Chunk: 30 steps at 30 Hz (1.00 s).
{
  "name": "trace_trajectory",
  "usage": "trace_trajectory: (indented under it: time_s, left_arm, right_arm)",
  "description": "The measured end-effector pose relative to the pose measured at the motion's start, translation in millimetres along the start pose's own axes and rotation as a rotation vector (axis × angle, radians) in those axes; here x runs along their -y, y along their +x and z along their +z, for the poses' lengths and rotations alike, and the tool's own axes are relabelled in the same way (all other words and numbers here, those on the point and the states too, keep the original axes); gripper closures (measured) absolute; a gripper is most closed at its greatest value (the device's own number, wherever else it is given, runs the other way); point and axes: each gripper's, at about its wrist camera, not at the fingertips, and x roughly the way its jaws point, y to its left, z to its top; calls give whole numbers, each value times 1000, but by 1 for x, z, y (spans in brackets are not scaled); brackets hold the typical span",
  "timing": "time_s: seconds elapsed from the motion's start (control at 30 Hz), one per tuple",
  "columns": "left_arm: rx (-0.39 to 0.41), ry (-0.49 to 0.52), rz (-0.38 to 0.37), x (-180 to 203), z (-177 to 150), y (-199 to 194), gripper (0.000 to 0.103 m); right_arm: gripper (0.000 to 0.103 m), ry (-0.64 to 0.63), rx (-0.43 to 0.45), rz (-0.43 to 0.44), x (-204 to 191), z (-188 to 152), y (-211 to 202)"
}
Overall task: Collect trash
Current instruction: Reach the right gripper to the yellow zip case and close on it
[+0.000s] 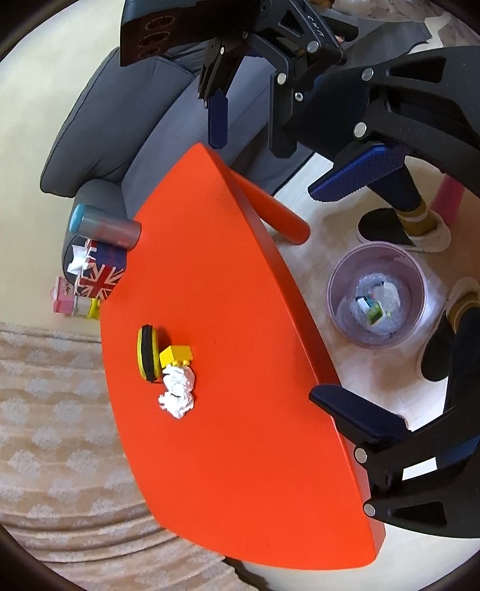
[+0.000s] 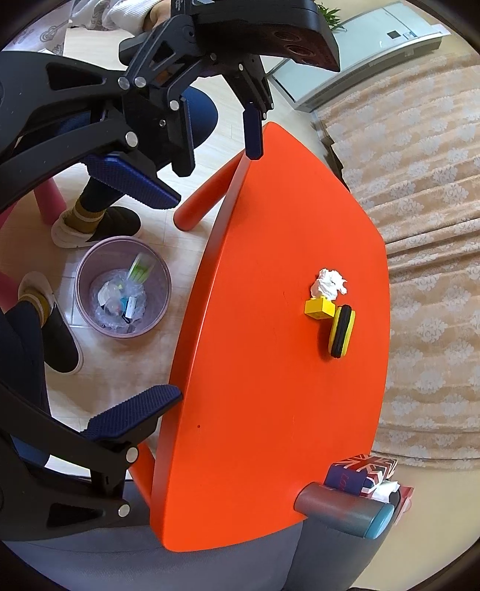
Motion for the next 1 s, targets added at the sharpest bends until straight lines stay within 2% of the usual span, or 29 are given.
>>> trace_trajectory:
  time_s: [0.53,1.0]
  left_arm:
    - [3,-29,19,-10,4,-6,8]
    - [27,-50,44,-38,33,-11,8]
  right_arm:
    - [8,-5,-1,0,-3,5,3]
    - [8,-14,25,-9,6,52,7]
